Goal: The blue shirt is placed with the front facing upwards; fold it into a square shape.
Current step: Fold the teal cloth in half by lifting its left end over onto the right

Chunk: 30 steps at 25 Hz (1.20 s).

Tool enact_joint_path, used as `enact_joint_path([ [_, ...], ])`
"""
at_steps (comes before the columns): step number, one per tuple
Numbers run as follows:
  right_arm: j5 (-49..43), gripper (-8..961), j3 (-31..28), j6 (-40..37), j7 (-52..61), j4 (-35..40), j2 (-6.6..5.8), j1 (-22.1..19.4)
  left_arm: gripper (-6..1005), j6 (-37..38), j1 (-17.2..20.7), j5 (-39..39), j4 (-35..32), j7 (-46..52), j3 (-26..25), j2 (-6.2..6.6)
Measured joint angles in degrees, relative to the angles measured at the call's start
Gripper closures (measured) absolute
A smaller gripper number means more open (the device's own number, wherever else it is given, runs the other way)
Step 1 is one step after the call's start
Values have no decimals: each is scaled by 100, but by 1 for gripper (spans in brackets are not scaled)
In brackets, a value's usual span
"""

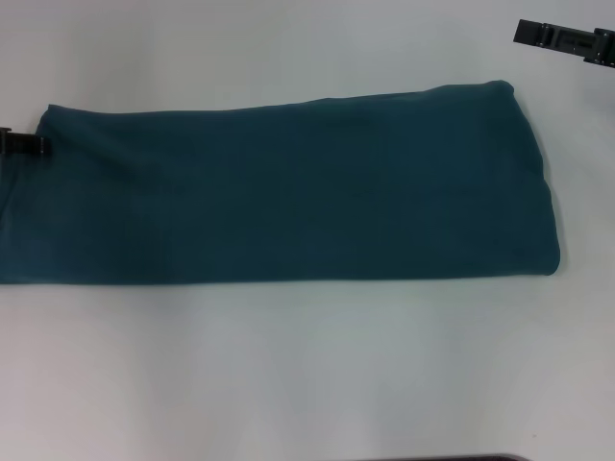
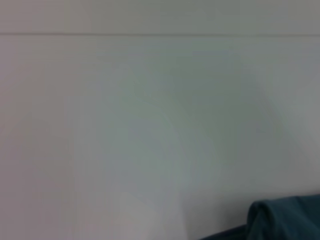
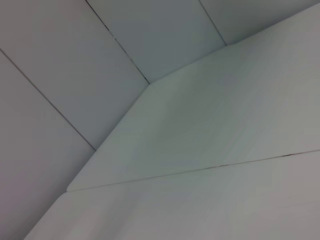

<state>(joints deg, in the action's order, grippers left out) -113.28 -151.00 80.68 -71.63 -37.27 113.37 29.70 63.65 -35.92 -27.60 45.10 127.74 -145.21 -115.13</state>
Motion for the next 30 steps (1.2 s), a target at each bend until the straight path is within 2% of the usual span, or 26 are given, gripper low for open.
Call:
enact_joint_path([
  [30, 8, 8, -79, 9, 0, 0, 0, -26, 138, 324, 33, 126, 63, -35, 107, -33],
])
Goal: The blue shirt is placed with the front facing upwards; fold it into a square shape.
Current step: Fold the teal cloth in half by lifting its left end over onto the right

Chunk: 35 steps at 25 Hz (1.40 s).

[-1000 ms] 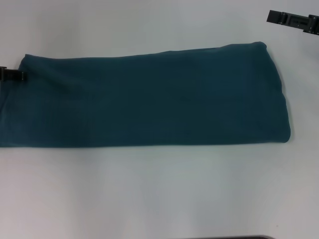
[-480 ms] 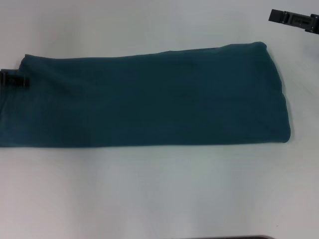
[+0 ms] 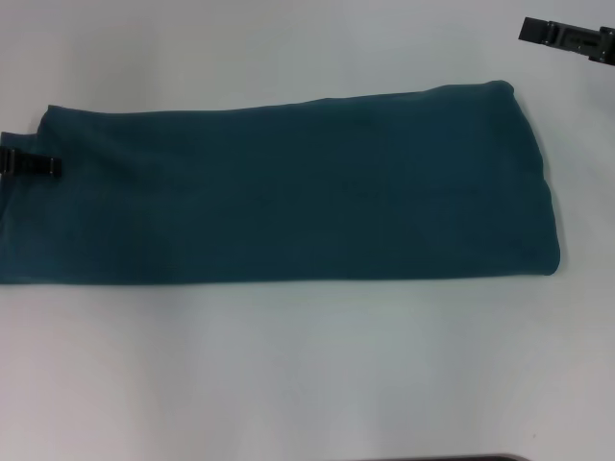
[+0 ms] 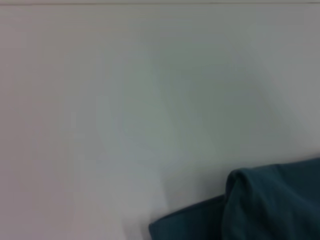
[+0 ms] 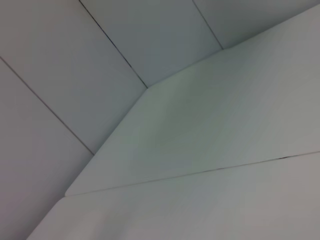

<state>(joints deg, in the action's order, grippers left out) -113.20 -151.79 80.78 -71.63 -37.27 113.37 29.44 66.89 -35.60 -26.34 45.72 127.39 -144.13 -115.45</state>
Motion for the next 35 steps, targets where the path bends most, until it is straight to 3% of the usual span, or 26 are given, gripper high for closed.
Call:
enact_joint_path([
  [16, 57, 9, -62, -1, -3, -17, 0, 0, 137, 738, -42, -42, 327, -83, 52, -14],
  [35, 62, 8, -61, -1, -1, -18, 0, 0, 139, 680, 116, 83, 490, 17, 1, 30],
])
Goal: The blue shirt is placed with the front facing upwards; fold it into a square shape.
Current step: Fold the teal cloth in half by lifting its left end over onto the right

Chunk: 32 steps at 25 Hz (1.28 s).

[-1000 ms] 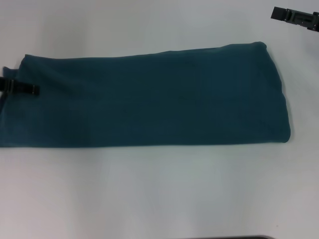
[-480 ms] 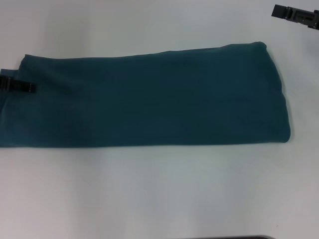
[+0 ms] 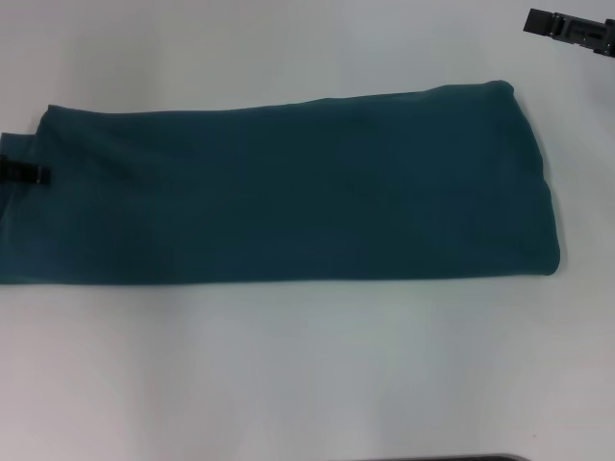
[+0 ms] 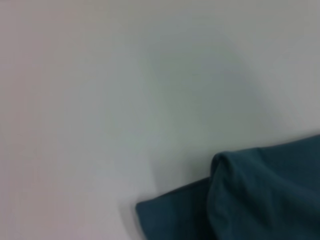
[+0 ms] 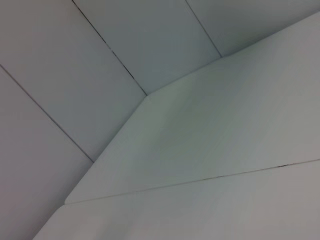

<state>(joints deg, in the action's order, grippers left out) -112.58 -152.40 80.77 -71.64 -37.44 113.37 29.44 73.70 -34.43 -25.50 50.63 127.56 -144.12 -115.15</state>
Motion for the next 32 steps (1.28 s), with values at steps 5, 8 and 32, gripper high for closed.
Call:
enact_joint_path([
  [5, 0, 9, 0, 0, 1, 0, 0, 0, 140, -13, 10, 88, -13, 52, 19, -1],
  [8, 1, 9, 0, 0, -2, 0, 0, 0, 140, 22, 10, 91, -33, 58, 37, -1],
  [32, 91, 8, 0, 0, -23, 0, 0, 0, 140, 127, -47, 235, -53, 114, 189, -15],
])
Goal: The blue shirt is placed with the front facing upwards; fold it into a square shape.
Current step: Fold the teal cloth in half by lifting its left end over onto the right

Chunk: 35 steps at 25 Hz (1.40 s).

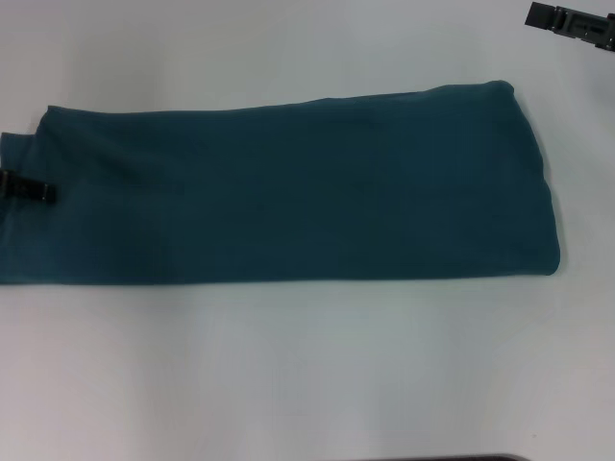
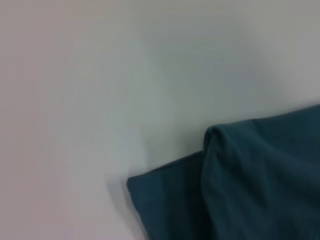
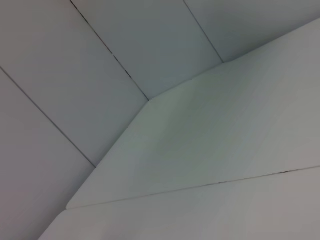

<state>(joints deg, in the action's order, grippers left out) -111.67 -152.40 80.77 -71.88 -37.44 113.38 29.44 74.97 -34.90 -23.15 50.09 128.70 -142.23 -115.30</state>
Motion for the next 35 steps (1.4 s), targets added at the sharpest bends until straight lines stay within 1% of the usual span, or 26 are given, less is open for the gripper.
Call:
enact_joint_path([
  [25, -4, 9, 0, 0, 18, 0, -26, -9, 140, 94, -131, -14, 60, 4, 218, -81],
  [35, -4, 8, 0, 0, 18, 0, -27, -27, 141, 204, -54, -4, 356, 148, 183, -25],
])
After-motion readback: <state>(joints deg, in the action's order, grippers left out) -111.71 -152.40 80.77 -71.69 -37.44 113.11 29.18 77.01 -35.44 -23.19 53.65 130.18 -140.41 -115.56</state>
